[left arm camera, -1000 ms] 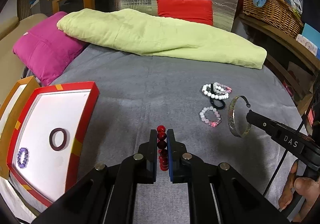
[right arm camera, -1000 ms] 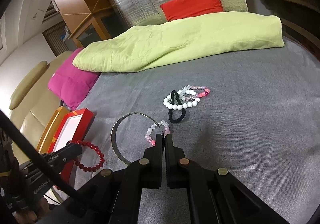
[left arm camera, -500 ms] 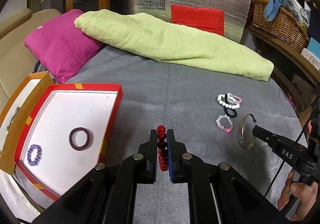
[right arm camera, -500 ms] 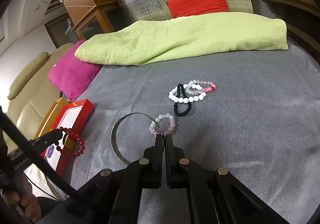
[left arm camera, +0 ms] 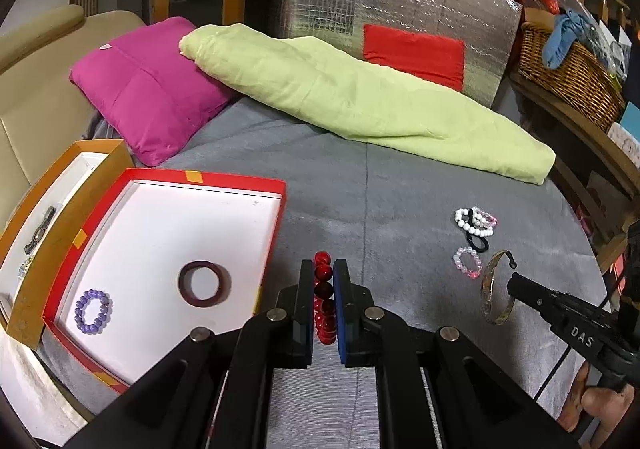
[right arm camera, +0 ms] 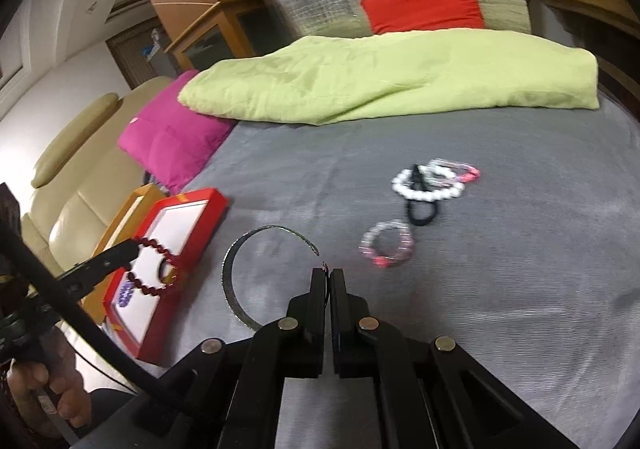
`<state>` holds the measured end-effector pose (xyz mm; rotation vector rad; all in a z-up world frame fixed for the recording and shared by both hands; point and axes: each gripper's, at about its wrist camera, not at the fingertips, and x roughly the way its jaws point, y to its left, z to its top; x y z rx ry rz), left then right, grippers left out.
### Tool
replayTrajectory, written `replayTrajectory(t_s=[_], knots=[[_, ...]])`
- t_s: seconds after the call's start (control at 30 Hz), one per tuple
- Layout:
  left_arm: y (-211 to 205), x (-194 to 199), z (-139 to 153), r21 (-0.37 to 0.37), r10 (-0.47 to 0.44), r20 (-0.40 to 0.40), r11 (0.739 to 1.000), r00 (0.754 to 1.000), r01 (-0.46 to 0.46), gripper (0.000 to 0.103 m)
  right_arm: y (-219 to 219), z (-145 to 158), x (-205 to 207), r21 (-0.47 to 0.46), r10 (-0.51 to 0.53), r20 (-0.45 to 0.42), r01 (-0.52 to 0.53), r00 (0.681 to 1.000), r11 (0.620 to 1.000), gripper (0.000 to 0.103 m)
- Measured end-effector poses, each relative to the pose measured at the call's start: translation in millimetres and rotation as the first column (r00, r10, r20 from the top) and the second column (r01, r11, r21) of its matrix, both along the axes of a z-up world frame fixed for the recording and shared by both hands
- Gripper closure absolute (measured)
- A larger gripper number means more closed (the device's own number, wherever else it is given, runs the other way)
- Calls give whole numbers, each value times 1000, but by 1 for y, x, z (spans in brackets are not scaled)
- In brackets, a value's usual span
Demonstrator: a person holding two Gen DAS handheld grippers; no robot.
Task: Organize jewelry
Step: 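Carry the red bead bracelet with the left tool while the right tool carries the silver bangle to the tray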
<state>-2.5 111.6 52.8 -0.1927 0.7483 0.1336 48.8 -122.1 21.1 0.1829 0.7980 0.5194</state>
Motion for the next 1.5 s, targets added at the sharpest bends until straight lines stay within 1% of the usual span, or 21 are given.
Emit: replayTrajectory(t_s=[0.27,0.57,0.77,0.93,1.07,1.3,1.5], knots=[[32,-8,2,-9,43,9,999,999,-43,94,51,18,-6,-22,78,27,-78,997,997,101],[91,-15,9,-24,107,29,994,994,-106,94,104,32,-6,-69,155,48,-152,987,986,101],[123,-15,11,-60,99,44,994,994,-96,94,148,36,0,-101,212,50,-206,976,973,101],[143,-8,4,-83,79,34,994,996,-76,94,192,28,7,-148,258,34,-250,965,957,101],[159,3,-6,-71,81,12,994,997,-80,94,221,17,17,-175,273,10,-267,962,948,101],[183,11,-22,-42,107,-19,993,994,-107,94,253,8,36,-215,294,-9,-289,956,933,101],[200,15,-40,-58,117,-43,991,992,-120,94,279,-9,44,-290,318,-38,-315,947,904,101]])
